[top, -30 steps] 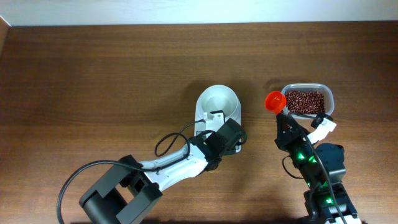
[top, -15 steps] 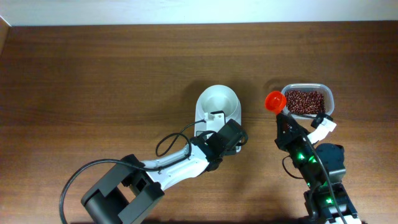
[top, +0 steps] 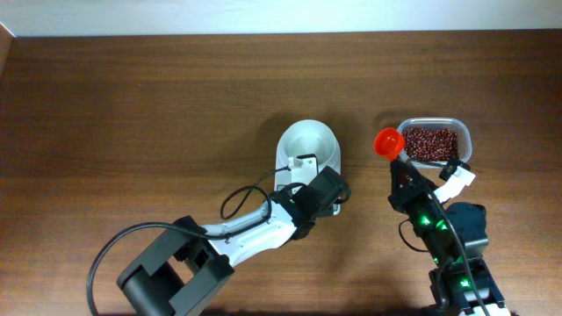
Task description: Scoop and weigh 50g on scale
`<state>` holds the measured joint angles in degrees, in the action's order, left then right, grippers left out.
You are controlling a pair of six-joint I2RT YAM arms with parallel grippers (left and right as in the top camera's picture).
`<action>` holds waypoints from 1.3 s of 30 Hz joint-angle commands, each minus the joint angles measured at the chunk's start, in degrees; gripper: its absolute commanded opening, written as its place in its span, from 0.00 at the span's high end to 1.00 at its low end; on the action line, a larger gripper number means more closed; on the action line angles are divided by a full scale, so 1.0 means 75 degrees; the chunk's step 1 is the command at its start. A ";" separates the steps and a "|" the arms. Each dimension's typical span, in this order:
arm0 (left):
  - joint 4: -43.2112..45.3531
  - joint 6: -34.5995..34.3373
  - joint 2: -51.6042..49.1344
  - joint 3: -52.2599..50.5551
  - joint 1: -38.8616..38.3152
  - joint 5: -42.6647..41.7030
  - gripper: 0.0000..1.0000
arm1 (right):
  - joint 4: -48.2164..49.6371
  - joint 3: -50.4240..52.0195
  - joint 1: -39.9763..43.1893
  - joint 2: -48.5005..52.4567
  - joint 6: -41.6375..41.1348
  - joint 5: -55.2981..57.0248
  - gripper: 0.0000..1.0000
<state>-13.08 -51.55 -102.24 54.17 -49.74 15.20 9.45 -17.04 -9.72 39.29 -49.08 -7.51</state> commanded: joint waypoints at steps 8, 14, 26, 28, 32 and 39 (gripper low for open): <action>-0.2387 0.0096 0.2885 -0.0067 0.0055 -0.0548 1.00 | 0.0012 -0.0047 0.0061 0.0006 0.0087 0.0058 0.96; -0.2920 0.0099 0.3908 -0.0067 0.0055 0.0871 0.89 | -0.0213 -0.0047 0.0061 0.0006 0.0090 0.0009 0.96; -0.3934 0.3780 0.6202 0.0475 0.3363 0.0224 0.01 | -0.0210 -0.0125 0.0061 0.0012 0.0105 0.0265 0.96; -0.4450 0.3762 0.6490 0.0475 0.3654 0.0259 0.01 | -0.0216 -0.0227 0.0061 0.0012 0.0233 0.0236 0.96; -0.4441 0.5738 0.6508 0.0525 0.3654 -0.0781 0.01 | -0.1504 -0.0924 0.0061 0.0012 0.1180 -0.0003 0.96; -0.5677 0.9095 0.6499 0.1128 0.3654 -0.3130 0.01 | -0.6365 -0.3637 0.0061 0.0006 0.3244 -0.0114 0.96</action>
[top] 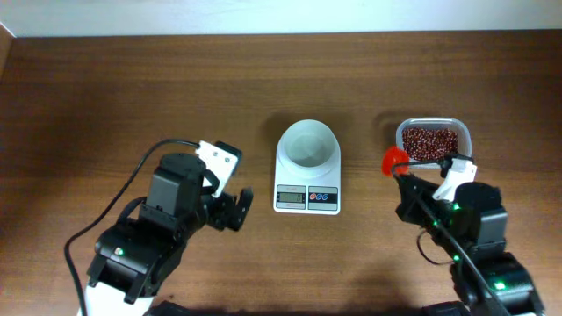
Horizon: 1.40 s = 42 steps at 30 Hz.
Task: Scoop and weigh 50g on scale
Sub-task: 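Retract the left gripper away from the scale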
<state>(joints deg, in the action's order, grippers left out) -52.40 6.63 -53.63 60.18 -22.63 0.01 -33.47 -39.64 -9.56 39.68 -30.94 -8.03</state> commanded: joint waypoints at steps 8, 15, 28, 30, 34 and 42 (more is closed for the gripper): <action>-0.1950 0.2827 -0.0551 0.1285 0.0055 -0.2235 0.01 | -0.1664 -0.0935 0.0041 -0.0064 0.0839 -0.0758 0.96; -0.2381 0.2821 -0.1466 0.1626 0.0055 -0.1938 0.01 | -0.1702 -0.0933 0.0041 -0.0061 0.0845 -0.0350 0.96; -0.1967 0.4444 -0.1384 0.1070 0.0729 -0.2594 0.01 | -0.1682 -0.0933 0.0041 -0.0061 0.0903 -0.0239 0.96; -0.1877 0.4444 -0.1384 0.0988 0.0947 -0.2789 0.01 | -0.1687 -0.0933 0.0041 -0.0061 0.0903 -0.0242 0.96; -0.2055 0.4299 -0.1408 0.0973 0.0988 -0.2888 0.01 | -0.1693 -0.0933 0.0041 -0.0061 0.0895 -0.0554 0.96; -0.2107 0.4299 -0.1405 0.0973 0.0988 -0.2885 0.01 | -0.1271 -0.1061 0.0041 -0.0061 -0.0090 -0.1285 0.96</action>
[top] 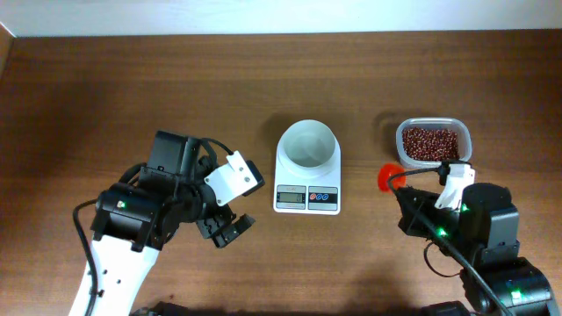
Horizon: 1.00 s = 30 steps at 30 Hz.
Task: Scoop and weigh 50g on scale
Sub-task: 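Retract the left gripper away from the scale, then move the held scoop with the right gripper over the bean tub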
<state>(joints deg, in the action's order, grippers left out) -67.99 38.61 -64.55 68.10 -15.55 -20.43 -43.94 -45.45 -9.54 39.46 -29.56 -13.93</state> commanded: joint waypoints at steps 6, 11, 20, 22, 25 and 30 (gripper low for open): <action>-0.0029 0.0035 0.0052 -0.0082 0.0044 -0.0163 0.01 | 0.0023 -0.0286 0.0038 -0.0032 -0.0323 -0.1451 0.96; -0.0029 0.0035 0.0052 -0.0082 0.0044 -0.0163 0.01 | -0.0192 -0.0286 0.0032 -0.0032 -0.0312 -0.1769 0.96; -0.0032 0.0035 0.0052 -0.0082 0.0044 -0.0163 0.01 | -0.0233 -0.0277 0.0032 -0.0023 -0.0291 -0.0251 0.96; -0.0032 0.0035 0.0052 -0.0082 0.0044 -0.0163 0.01 | -0.0236 -0.0277 0.0032 -0.0023 -0.0286 -0.0029 0.96; -0.0029 0.0035 0.0052 -0.0082 0.0044 -0.0163 0.01 | -0.0221 -0.0277 0.0032 -0.0017 -0.0233 -0.0017 0.96; -0.0032 0.0035 0.0052 -0.0082 0.0044 -0.0163 0.01 | -0.0172 -0.0274 0.0032 -0.0003 -0.0233 0.0087 0.96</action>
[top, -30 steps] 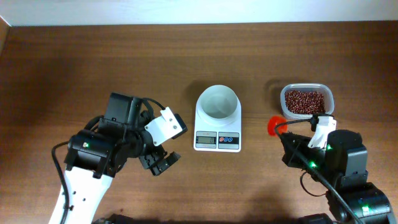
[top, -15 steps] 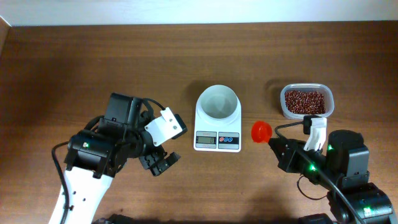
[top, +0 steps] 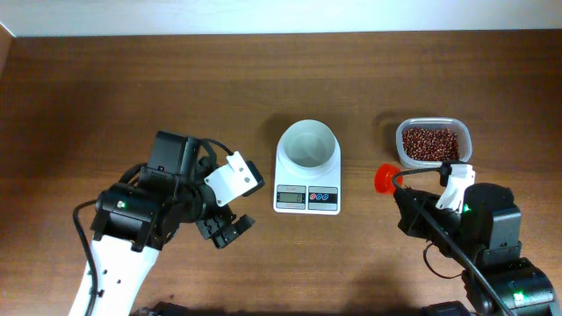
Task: Scoop and weigh 50g on scale
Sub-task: 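Move the held scoop with the right gripper over the bean tub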
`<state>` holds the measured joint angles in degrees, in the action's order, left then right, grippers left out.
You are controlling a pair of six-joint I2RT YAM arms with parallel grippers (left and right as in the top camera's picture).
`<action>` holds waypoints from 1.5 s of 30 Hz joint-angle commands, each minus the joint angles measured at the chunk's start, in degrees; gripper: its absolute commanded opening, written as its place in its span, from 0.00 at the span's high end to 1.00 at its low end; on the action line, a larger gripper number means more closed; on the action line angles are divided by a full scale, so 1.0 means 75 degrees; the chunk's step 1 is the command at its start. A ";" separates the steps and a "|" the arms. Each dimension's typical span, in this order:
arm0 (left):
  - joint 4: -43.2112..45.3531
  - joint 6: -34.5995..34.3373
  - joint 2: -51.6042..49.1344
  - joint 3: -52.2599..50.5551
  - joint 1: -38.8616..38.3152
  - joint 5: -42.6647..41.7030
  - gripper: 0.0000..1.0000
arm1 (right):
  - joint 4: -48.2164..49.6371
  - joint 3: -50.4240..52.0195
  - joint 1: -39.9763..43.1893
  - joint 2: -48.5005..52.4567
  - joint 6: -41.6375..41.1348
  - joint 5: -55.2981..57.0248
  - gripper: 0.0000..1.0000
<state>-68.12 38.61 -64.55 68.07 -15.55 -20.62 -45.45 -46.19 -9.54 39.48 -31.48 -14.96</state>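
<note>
A white scale point(top: 307, 180) stands mid-table with a white bowl point(top: 308, 145) on its platform; the bowl looks empty. To its right sits a clear tub of red beans point(top: 432, 142). My right gripper point(top: 401, 189) is shut on the handle of a red scoop point(top: 385, 178), which hangs just left of and in front of the tub. My left gripper point(top: 230, 230) is open, with nothing between its fingers, to the left of the scale's display.
The brown wooden table point(top: 132, 88) carries only the scale, bowl and tub. A pale wall edge runs along the far side. My left arm's cable loops near its wrist.
The red scoop in my right gripper has shifted slightly left. My left arm has not visibly moved.
At first my left gripper reached over the scale's display, and my right held the scoop at the tub's left rim. Then the left arm was back at the left, and the scoop lay lower beside the tub. The scoop then sat in front of the tub, where it stays.
</note>
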 commanded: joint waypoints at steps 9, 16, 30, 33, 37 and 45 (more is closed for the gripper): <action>-0.0015 0.0035 0.0052 -0.0079 0.0044 -0.0137 0.01 | 0.0577 -0.0172 0.0032 0.0749 0.0385 0.0746 0.96; -0.0012 0.0035 0.0052 -0.0079 0.0044 -0.0137 0.01 | 0.0600 -0.0172 0.0032 0.0935 0.0828 0.1373 0.96; -0.0015 0.0035 0.0052 -0.0079 0.0044 -0.0137 0.01 | 0.0941 -0.0172 0.0032 0.0935 0.2804 0.2296 0.96; -0.0015 0.0035 0.0052 -0.0079 0.0044 -0.0137 0.01 | 0.1478 -0.0172 0.0032 0.1023 0.3407 0.2541 0.96; -0.0012 0.0035 0.0052 -0.0079 0.0044 -0.0137 0.01 | 0.1990 -0.0172 0.0032 0.1600 0.3413 0.2894 0.96; -0.0015 0.0035 0.0052 -0.0079 0.0044 -0.0137 0.01 | 0.2177 -0.0388 0.0038 0.2483 0.4065 0.2940 0.96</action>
<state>-68.16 38.61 -64.55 68.07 -15.55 -20.62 -29.45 -46.89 -9.54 57.54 -4.43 5.67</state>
